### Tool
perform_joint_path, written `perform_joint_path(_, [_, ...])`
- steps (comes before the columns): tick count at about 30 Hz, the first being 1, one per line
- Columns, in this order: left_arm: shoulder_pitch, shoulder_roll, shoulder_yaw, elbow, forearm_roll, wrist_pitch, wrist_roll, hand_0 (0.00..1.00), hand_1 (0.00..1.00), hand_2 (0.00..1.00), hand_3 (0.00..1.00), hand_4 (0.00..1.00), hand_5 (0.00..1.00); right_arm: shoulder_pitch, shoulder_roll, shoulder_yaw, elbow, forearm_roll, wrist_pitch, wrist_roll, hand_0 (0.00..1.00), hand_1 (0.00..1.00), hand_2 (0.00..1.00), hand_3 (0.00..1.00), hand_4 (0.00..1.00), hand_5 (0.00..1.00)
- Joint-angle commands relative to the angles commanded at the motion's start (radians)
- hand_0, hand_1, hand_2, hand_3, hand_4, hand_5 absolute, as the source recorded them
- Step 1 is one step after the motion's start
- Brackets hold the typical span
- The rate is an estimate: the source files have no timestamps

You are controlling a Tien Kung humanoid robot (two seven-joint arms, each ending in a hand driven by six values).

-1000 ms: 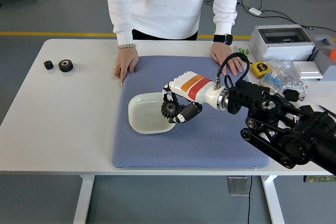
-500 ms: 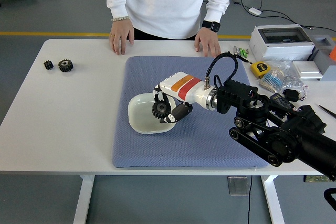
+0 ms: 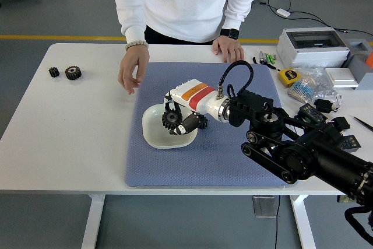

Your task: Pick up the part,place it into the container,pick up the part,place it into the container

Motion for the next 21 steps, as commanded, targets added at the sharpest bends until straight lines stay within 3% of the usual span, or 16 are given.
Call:
perform_joint_path(2, [0.000,0.000,0.001,0.000,-0.001,0.000,0.000,0.715,0.677,0.677,0.568,0.602,0.568,-0.001,0.000,-0.004,-0.005,0.005,-0.009,-0.009,0.074,0.229,0.387,0.423,0.875,0.295])
perform_joint_path(21, [0.000,0.000,0.005,0.000,-0.006,0.000,-0.002,0.715,0.676,0.675,0.568,0.602,0.568,-0.010,0.000,0.007,-0.034,0.016,0.015,-0.018,0.080,0.230,0.391,0.427,0.870,0.300])
